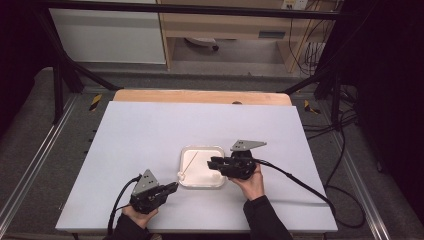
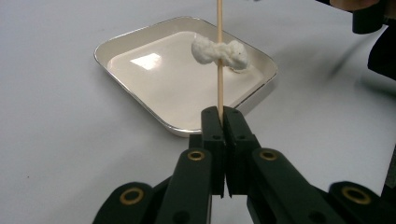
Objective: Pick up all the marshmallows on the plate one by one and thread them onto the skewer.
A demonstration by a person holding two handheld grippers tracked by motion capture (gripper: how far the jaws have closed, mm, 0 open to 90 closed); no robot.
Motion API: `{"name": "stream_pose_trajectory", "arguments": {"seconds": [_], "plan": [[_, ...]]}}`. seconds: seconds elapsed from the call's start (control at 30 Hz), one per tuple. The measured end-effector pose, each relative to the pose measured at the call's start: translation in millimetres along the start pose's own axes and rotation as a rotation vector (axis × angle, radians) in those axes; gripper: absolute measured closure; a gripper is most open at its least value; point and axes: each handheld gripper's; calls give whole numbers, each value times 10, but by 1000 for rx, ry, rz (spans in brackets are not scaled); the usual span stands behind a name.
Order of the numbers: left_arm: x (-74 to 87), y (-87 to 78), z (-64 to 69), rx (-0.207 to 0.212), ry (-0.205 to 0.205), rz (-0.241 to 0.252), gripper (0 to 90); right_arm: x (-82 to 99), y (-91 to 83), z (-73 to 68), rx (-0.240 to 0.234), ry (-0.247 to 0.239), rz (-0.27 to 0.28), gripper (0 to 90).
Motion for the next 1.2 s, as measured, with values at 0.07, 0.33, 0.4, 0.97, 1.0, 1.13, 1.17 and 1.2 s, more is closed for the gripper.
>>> {"name": "stream_pose_trajectory", "arguments": {"seconds": [0.07,0.33,0.4,0.97,1.0,1.13,1.17,1.2], "plan": [[-3,-1,10,0,3,5,882,-35,-52,-9,-31,27,26,715],[-12,1,34,6,18,9,882,-165,-152,-38,-156,132,124,718],[-13,-1,37,7,20,9,882,-189,-163,-35,-163,146,138,719],[-21,-8,50,7,26,17,881,-313,-14,-55,-245,224,162,722],[-21,-9,50,7,26,18,881,-314,-8,-55,-246,230,162,723],[-22,-8,51,7,26,18,882,-307,10,-48,-250,236,162,725],[-22,-7,52,7,26,19,882,-303,14,-49,-254,239,160,725],[-22,-7,52,7,26,19,882,-300,19,-48,-254,239,158,726]]}}
Point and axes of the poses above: each handheld gripper's, and its own axes: y roughly forward along the jaws, x roughly out of its underside, z roughly to its right, and after that the axes turned 13 degrees about y, right-handed
